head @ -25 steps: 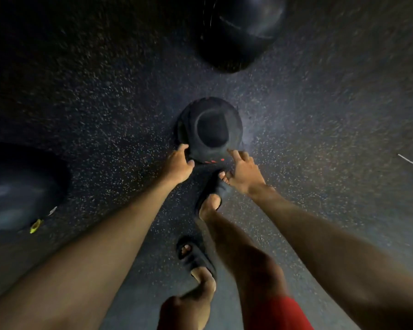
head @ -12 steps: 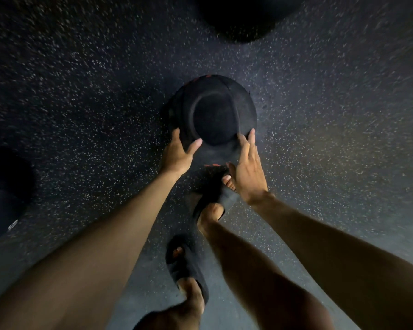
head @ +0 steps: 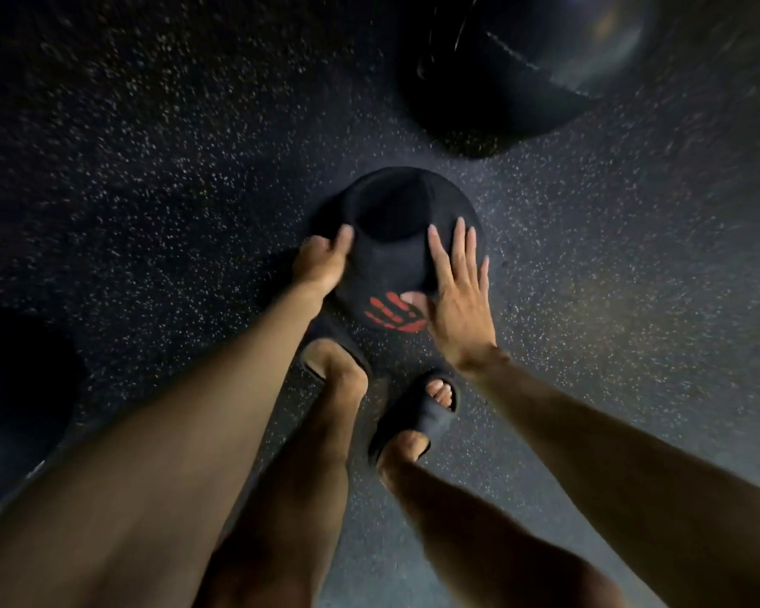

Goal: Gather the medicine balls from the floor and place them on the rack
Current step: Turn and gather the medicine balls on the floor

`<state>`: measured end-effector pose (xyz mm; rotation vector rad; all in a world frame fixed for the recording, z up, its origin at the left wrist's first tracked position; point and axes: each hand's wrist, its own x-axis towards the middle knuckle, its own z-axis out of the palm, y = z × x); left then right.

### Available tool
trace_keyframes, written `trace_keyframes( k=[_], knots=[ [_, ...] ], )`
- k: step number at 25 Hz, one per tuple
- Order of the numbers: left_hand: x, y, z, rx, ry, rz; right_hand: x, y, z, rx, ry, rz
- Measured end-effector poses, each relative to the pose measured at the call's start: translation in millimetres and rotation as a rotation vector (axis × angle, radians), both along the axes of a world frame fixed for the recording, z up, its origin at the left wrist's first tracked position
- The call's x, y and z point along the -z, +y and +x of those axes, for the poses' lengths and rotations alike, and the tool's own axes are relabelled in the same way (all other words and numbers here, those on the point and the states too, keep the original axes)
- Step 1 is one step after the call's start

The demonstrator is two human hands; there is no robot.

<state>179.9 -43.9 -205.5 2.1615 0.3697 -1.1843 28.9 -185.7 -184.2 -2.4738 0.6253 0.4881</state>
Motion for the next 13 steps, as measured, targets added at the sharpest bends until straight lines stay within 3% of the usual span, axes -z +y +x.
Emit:
trace_keyframes(
  k=[3,8,13],
  knots=[
    [-3.1,-7.8,45.6,0.037,-0.082,0.021,2.8,-6.2,86.1,0.017,0.033,-0.039],
    [-16.8,6.8,48.7,0.226,-0.18,-0.096,2.6,-8.5,215.2,0.204,0.052,0.015],
    [-1.4,-11.1,126.2,0.181,-0.116,-0.089,-6.0,-30.9,203.7,0.24,-0.003,0.082]
  ],
)
